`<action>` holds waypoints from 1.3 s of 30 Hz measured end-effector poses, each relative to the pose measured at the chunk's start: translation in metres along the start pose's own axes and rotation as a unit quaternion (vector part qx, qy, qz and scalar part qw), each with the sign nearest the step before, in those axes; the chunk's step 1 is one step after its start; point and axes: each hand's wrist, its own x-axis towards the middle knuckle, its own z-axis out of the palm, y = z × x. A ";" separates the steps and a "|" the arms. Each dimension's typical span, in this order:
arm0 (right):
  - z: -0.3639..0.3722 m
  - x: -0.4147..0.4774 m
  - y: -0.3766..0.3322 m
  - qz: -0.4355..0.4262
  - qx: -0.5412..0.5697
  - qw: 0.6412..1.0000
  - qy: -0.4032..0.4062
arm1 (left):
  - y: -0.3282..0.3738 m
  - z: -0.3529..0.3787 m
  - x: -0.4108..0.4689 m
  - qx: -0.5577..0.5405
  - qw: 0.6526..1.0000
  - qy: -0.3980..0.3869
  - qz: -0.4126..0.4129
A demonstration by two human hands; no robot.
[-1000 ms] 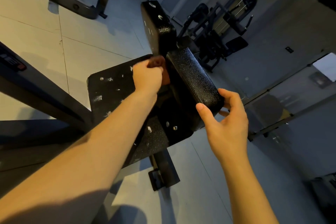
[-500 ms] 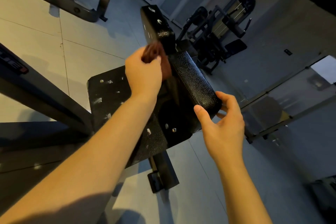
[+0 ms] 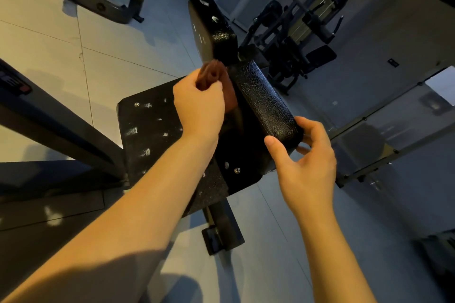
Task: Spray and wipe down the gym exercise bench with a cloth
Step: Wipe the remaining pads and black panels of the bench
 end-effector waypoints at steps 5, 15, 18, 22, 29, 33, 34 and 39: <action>-0.001 0.001 0.000 -0.006 0.001 1.000 -0.007 | -0.036 0.001 -0.029 0.053 0.990 -0.061 -0.115; -0.001 0.002 0.003 -0.006 0.011 1.000 -0.003 | -0.015 -0.020 -0.020 -0.027 0.986 -0.093 -0.133; -0.001 0.002 0.003 -0.005 0.015 1.000 -0.007 | -0.021 -0.019 -0.020 0.022 0.983 -0.107 -0.151; -0.002 0.002 0.004 -0.004 0.019 1.000 -0.004 | -0.018 -0.009 -0.043 0.000 0.986 -0.124 -0.111; -0.001 0.002 0.002 -0.002 0.018 1.000 -0.003 | -0.030 -0.025 -0.050 -0.011 0.982 -0.104 -0.159; -0.001 0.002 0.001 -0.002 0.014 1.000 -0.005 | -0.021 -0.014 -0.061 0.006 0.976 -0.127 -0.178; -0.001 0.002 0.001 -0.003 0.013 1.000 -0.004 | -0.016 -0.011 -0.067 0.008 0.979 -0.130 -0.156; -0.001 0.002 0.003 -0.006 0.009 1.000 0.001 | -0.009 -0.023 -0.076 0.011 0.982 -0.156 -0.104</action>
